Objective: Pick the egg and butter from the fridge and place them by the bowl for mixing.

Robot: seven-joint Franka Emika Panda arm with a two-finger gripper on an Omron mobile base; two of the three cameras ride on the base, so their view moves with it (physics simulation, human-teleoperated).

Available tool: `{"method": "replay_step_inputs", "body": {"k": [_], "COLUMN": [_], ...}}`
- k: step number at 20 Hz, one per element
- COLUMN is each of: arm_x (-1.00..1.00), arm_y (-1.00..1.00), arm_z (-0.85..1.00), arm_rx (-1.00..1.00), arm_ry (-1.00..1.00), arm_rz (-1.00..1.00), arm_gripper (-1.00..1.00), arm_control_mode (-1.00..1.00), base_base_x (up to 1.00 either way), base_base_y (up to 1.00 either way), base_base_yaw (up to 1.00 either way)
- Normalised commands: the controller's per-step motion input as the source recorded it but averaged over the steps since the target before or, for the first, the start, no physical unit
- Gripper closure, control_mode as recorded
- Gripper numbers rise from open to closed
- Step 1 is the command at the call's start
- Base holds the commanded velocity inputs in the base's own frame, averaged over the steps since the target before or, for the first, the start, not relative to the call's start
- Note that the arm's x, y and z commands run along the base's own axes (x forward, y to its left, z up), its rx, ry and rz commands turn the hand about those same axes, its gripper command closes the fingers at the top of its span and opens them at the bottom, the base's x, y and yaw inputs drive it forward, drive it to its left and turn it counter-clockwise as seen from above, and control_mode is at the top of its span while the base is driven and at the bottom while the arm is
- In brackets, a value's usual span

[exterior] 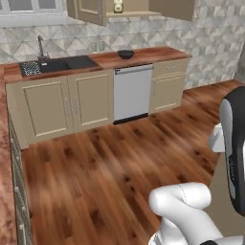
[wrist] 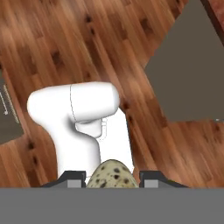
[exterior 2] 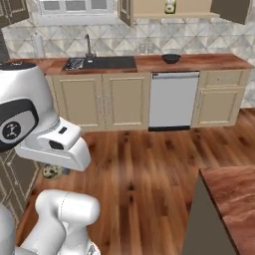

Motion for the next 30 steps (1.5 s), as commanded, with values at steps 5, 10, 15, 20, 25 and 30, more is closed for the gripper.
{"method": "replay_step_inputs", "body": {"k": [5, 10, 15, 20, 25, 30], "arm_x": [0.00, 0.00, 0.00, 0.00, 0.00, 0.00], "arm_y": [0.00, 0.00, 0.00, 0.00, 0.00, 0.00], "arm_z": [0.00, 0.00, 0.00, 0.00, 0.00, 0.00], "arm_rx": [0.00, 0.00, 0.00, 0.00, 0.00, 0.00], "arm_ry": [0.00, 0.00, 0.00, 0.00, 0.00, 0.00], "arm_rz": [0.00, 0.00, 0.00, 0.00, 0.00, 0.00], "arm_gripper": [1.00, 1.00, 1.00, 1.00, 1.00, 1.00], "arm_control_mode": [1.00, 1.00, 1.00, 1.00, 1.00, 1.00], "base_base_x": [1.00, 1.00, 1.00, 1.00, 1.00, 0.93], "base_base_y": [0.11, 0.00, -0.01, 0.00, 0.00, -0.29], "base_base_yaw": [0.10, 0.07, 0.01, 0.00, 0.00, 0.00]}}
